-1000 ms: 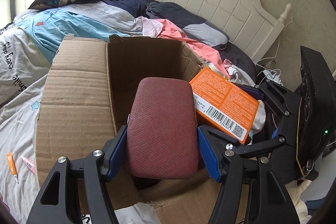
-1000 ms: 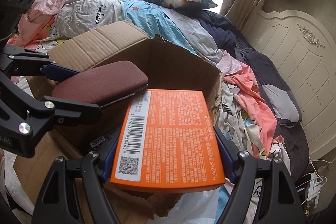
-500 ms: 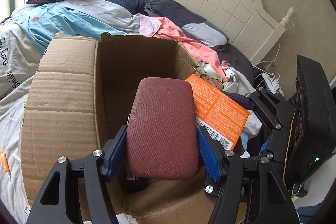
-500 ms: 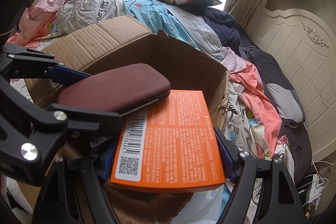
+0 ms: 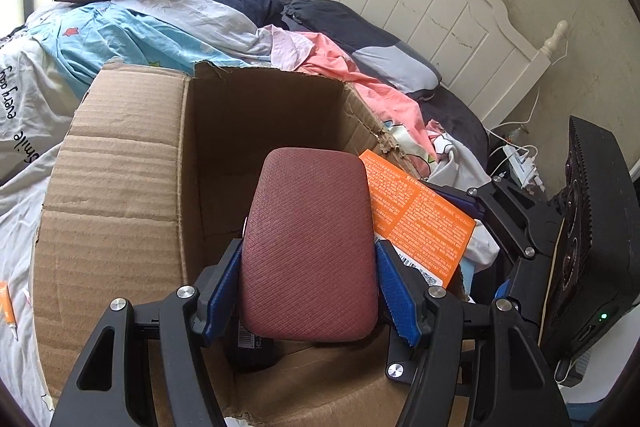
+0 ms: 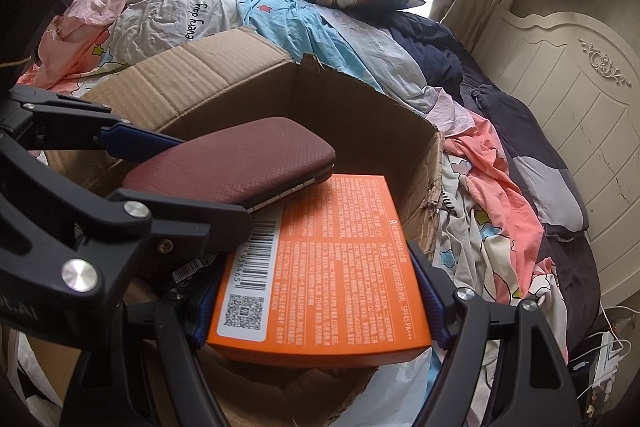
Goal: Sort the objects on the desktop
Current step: 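Lower the dark red case and orange box into the cardboard box and open both grippers, then withdraw both open grippers from the box and move toward the two tubes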
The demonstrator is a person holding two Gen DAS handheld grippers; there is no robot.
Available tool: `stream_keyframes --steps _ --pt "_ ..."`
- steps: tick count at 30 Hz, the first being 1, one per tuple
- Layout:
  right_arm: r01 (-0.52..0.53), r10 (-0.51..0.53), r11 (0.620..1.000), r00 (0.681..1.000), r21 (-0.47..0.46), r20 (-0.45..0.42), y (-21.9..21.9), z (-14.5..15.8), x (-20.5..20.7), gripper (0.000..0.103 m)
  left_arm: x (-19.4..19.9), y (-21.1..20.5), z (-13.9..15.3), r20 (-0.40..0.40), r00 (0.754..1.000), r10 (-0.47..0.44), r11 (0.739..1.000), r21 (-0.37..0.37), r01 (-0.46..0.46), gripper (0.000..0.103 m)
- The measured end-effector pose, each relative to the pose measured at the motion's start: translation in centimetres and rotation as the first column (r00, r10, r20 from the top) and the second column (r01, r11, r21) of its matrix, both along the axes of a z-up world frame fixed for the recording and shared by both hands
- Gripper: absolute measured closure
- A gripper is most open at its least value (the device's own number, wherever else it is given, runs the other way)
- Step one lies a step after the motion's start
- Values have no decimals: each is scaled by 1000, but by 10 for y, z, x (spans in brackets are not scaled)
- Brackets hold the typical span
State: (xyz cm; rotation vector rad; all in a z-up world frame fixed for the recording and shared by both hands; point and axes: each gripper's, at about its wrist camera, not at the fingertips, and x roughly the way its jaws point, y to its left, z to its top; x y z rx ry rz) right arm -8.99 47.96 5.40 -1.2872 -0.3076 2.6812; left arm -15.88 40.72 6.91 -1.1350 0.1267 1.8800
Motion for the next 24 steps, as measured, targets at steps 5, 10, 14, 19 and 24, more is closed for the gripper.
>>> stream_keyframes --steps 5,10,14,19,24 --pt "2 -1 1000 1000 -16 16 2 -2 0 25 -1 -4 3 -7 1000 8 1000 6 -8 40" --pt "-10 11 999 1000 -32 25 0 -1 3 23 -1 -4 3 -10 1000 6 1000 5 -6 41" --pt "-16 17 1000 999 -19 31 -3 -1 3 22 0 -4 3 -14 1000 1 1000 1 -1 41" --pt "-16 17 1000 999 -26 33 -3 -1 3 22 1 -5 2 -16 1000 -8 1000 -2 8 41" --pt "-16 17 999 999 -34 34 -2 -2 4 22 2 -7 2 -18 1000 -6 1000 -2 6 41"
